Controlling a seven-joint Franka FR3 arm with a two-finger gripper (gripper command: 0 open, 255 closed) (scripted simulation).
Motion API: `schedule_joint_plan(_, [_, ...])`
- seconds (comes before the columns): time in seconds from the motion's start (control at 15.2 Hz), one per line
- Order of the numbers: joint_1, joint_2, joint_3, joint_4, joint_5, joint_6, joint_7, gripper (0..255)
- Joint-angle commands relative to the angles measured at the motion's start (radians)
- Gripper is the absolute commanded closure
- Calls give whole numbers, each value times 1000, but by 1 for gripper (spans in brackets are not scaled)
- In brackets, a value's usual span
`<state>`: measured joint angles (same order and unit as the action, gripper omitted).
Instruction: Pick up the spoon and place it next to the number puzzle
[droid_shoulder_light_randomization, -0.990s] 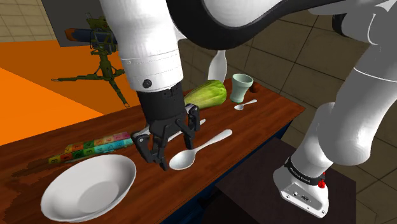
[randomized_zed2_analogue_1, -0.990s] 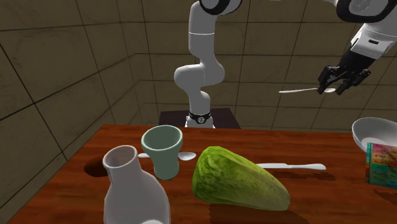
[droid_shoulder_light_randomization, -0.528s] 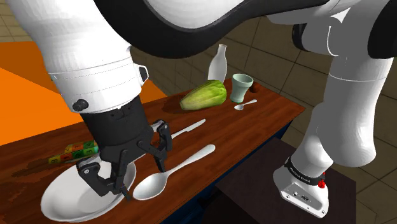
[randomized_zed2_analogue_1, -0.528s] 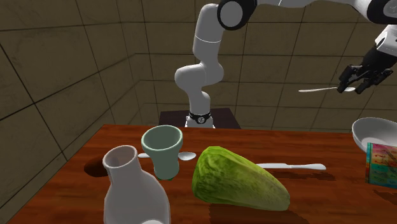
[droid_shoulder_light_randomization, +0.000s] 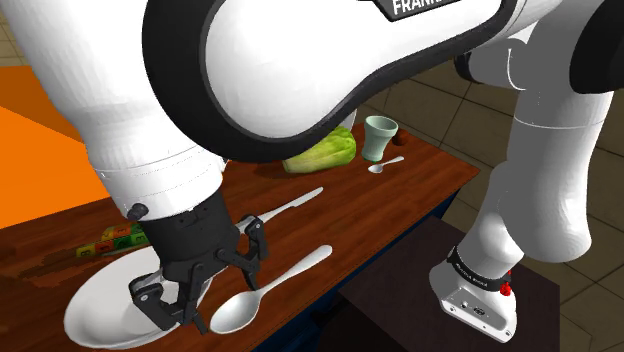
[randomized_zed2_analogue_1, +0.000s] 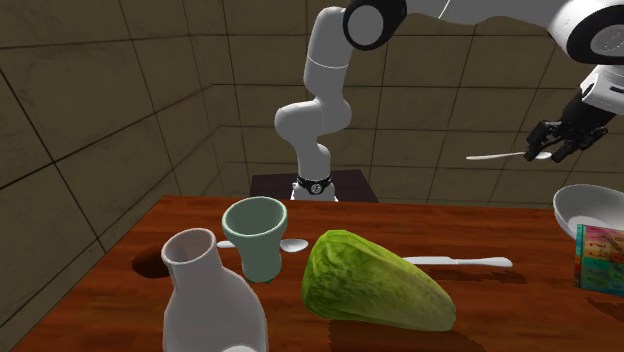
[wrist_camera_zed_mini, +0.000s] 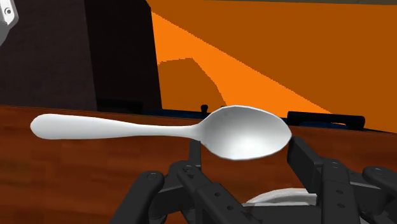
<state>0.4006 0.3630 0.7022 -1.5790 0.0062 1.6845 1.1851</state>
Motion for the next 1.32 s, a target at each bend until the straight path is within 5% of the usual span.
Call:
schedule_joint_plan(0.0, [2, 9, -2, -18, -5, 26, 0, 255])
schedule_joint_plan(1.25, [17, 93, -32, -170, -54, 247, -6, 255])
